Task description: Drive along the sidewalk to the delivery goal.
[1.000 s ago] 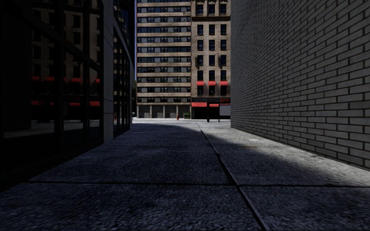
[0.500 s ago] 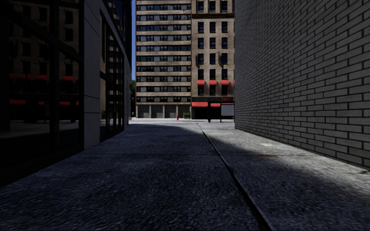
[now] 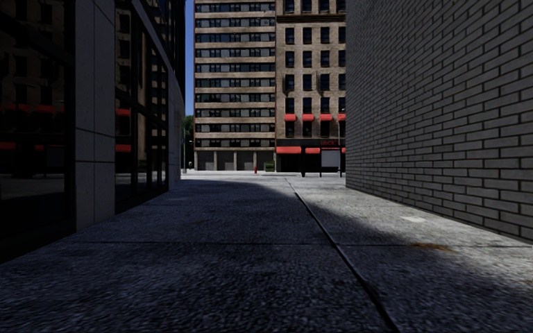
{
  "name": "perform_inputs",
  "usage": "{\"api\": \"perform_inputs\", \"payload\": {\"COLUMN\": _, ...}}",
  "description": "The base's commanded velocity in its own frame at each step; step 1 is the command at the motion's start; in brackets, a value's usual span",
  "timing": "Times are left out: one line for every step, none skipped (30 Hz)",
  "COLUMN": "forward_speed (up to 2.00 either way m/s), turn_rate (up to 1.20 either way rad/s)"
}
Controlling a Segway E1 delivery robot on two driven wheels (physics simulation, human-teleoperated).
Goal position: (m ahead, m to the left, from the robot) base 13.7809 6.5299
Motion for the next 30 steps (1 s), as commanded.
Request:
{"api": "perform_inputs", "payload": {"forward_speed": 2.0, "turn_rate": 0.0}}
{"api": "perform_inputs", "payload": {"forward_speed": 2.0, "turn_rate": 0.0}}
{"api": "perform_inputs", "payload": {"forward_speed": 2.0, "turn_rate": 0.0}}
{"api": "perform_inputs", "payload": {"forward_speed": 2.0, "turn_rate": 0.02}}
{"api": "perform_inputs", "payload": {"forward_speed": 2.0, "turn_rate": 0.02}}
{"api": "perform_inputs", "payload": {"forward_speed": 2.0, "turn_rate": 0.03}}
{"api": "perform_inputs", "payload": {"forward_speed": 2.0, "turn_rate": 0.04}}
{"api": "perform_inputs", "payload": {"forward_speed": 2.0, "turn_rate": 0.04}}
{"api": "perform_inputs", "payload": {"forward_speed": 2.0, "turn_rate": 0.04}}
{"api": "perform_inputs", "payload": {"forward_speed": 2.0, "turn_rate": 0.04}}
{"api": "perform_inputs", "payload": {"forward_speed": 2.0, "turn_rate": 0.04}}
{"api": "perform_inputs", "payload": {"forward_speed": 2.0, "turn_rate": 0.04}}
{"api": "perform_inputs", "payload": {"forward_speed": 2.0, "turn_rate": 0.04}}
{"api": "perform_inputs", "payload": {"forward_speed": 2.0, "turn_rate": 0.04}}
{"api": "perform_inputs", "payload": {"forward_speed": 2.0, "turn_rate": 0.04}}
{"api": "perform_inputs", "payload": {"forward_speed": 2.0, "turn_rate": 0.04}}
{"api": "perform_inputs", "payload": {"forward_speed": 2.0, "turn_rate": 0.04}}
{"api": "perform_inputs", "payload": {"forward_speed": 2.0, "turn_rate": 0.04}}
{"api": "perform_inputs", "payload": {"forward_speed": 2.0, "turn_rate": 0.04}}
{"api": "perform_inputs", "payload": {"forward_speed": 2.0, "turn_rate": 0.04}}
{"api": "perform_inputs", "payload": {"forward_speed": 2.0, "turn_rate": 0.04}}
{"api": "perform_inputs", "payload": {"forward_speed": 2.0, "turn_rate": 0.04}}
{"api": "perform_inputs", "payload": {"forward_speed": 2.0, "turn_rate": 0.02}}
{"api": "perform_inputs", "payload": {"forward_speed": 2.0, "turn_rate": 0.02}}
{"api": "perform_inputs", "payload": {"forward_speed": 2.0, "turn_rate": 0.0}}
{"api": "perform_inputs", "payload": {"forward_speed": 2.0, "turn_rate": 0.0}}
{"api": "perform_inputs", "payload": {"forward_speed": 2.0, "turn_rate": 0.0}}
{"api": "perform_inputs", "payload": {"forward_speed": 2.0, "turn_rate": 0.0}}
{"api": "perform_inputs", "payload": {"forward_speed": 2.0, "turn_rate": 0.0}}
{"api": "perform_inputs", "payload": {"forward_speed": 2.0, "turn_rate": 0.0}}
